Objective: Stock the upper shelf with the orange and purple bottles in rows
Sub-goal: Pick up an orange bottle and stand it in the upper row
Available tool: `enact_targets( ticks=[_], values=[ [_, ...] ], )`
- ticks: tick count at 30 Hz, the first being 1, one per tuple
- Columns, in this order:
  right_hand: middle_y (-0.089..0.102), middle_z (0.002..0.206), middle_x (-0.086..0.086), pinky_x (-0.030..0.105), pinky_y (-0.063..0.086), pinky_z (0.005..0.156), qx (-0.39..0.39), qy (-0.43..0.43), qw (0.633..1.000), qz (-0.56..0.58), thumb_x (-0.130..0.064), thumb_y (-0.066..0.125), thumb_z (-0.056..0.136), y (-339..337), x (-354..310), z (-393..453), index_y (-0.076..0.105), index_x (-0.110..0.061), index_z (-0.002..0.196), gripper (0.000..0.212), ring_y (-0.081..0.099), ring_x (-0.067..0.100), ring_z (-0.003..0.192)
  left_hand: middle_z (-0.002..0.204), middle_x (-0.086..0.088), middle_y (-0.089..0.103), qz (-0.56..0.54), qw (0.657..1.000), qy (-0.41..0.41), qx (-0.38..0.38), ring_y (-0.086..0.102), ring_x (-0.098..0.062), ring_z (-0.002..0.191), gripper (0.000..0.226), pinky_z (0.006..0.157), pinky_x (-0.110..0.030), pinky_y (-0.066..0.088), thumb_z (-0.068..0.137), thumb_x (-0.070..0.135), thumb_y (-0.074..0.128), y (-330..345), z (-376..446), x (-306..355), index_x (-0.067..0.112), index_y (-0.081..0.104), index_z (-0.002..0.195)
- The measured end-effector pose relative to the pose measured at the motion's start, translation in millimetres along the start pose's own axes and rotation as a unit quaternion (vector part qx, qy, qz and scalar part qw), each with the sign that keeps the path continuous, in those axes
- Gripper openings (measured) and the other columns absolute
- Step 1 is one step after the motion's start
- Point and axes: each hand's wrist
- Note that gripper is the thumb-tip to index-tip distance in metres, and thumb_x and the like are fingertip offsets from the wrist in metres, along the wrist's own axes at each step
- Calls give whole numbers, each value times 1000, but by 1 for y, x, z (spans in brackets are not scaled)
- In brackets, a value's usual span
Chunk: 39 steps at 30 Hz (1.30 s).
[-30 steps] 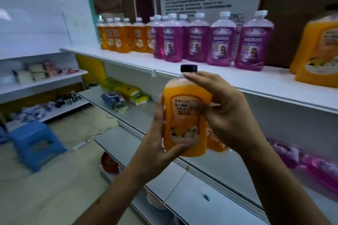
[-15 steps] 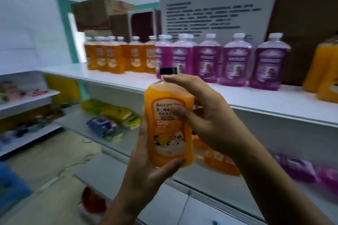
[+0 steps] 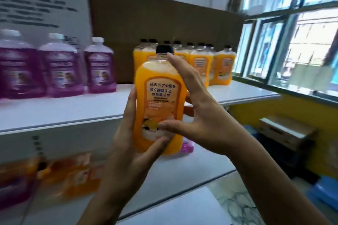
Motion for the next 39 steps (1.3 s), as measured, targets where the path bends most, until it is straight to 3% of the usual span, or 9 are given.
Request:
enact_targets(
  ticks=[5, 8, 14, 18, 23, 26, 29, 33, 39],
  values=[
    [7, 159, -23, 51, 46, 108, 66, 24, 996, -47, -30, 80, 82, -69, 59, -23, 7, -54, 150, 103, 20, 18, 151, 154, 29, 28, 14, 998, 38, -57, 43, 5, 134, 99, 99, -23, 48, 81, 55, 66, 91, 52, -10, 50, -2, 153],
    [13, 158, -18, 41, 55, 100, 122, 14, 991, -55, -24, 81, 81, -105, 97, -36, 14, -50, 151, 100, 31, 19, 146, 156, 20, 31, 33, 993, 65, -96, 43, 4, 134, 97, 100, -14, 45, 86, 52, 63, 142, 81, -18, 40, -4, 156],
    [15, 158, -14, 28, 58, 91, 197, 0, 979, -61, -15, 81, 81, -146, 168, -38, 22, -44, 150, 95, 34, 18, 142, 135, 36, 43, 76, 984, 43, -153, 50, 15, 117, 103, 81, -3, 46, 84, 37, 76, 205, 147, -39, 42, 1, 154],
    [16, 158, -10, 22, 53, 96, 183, 12, 981, -65, -8, 78, 83, -158, 205, -29, 22, -44, 148, 93, 32, 17, 142, 146, 16, 45, 124, 978, 25, -164, 52, 5, 114, 100, 78, -5, 44, 82, 38, 78, 229, 174, -58, 41, 6, 152],
    [15, 157, -10, 5, 47, 89, 168, -14, 984, -60, -5, 77, 84, -163, 235, -17, 21, -47, 146, 93, 27, 4, 136, 138, 20, 48, 131, 980, 9, -148, 55, 12, 106, 100, 73, -2, 48, 80, 36, 79, 242, 185, -74, 43, 8, 150],
    [12, 157, -13, 14, 49, 96, 139, -26, 987, -75, -9, 76, 85, -168, 245, -9, 16, -53, 145, 95, 26, 8, 139, 136, 19, 50, 117, 983, -10, -143, 57, 3, 114, 98, 81, -12, 53, 80, 36, 79, 243, 189, -84, 36, 12, 152],
    [10, 157, -15, 30, 53, 100, 119, -15, 991, -60, -8, 74, 87, -174, 256, -1, 20, -51, 147, 91, 27, 19, 144, 128, 25, 49, 115, 979, -43, -160, 55, 13, 107, 95, 78, -9, 52, 81, 37, 77, 245, 196, -88, 31, 15, 153],
    [10, 158, -15, 11, 50, 92, 107, -9, 994, -35, -5, 71, 88, -174, 267, 9, 21, -47, 149, 90, 29, 17, 142, 125, 24, 45, 126, 972, -92, -174, 52, 13, 97, 87, 72, -7, 48, 77, 45, 69, 248, 199, -90, 36, 17, 147],
    [13, 155, -17, 9, 49, 90, 83, -22, 996, -3, -6, 74, 86, -179, 280, 13, 22, -52, 148, 93, 31, 14, 139, 148, 16, 37, 137, 964, -121, -195, 45, -9, 130, 85, 96, -25, 46, 89, 33, 66, 243, 200, -87, 35, 9, 152]
  ],
)
Point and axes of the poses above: each hand's wrist, its own z-axis towards the middle knuckle, its own y-axis out of the palm, x = y × z
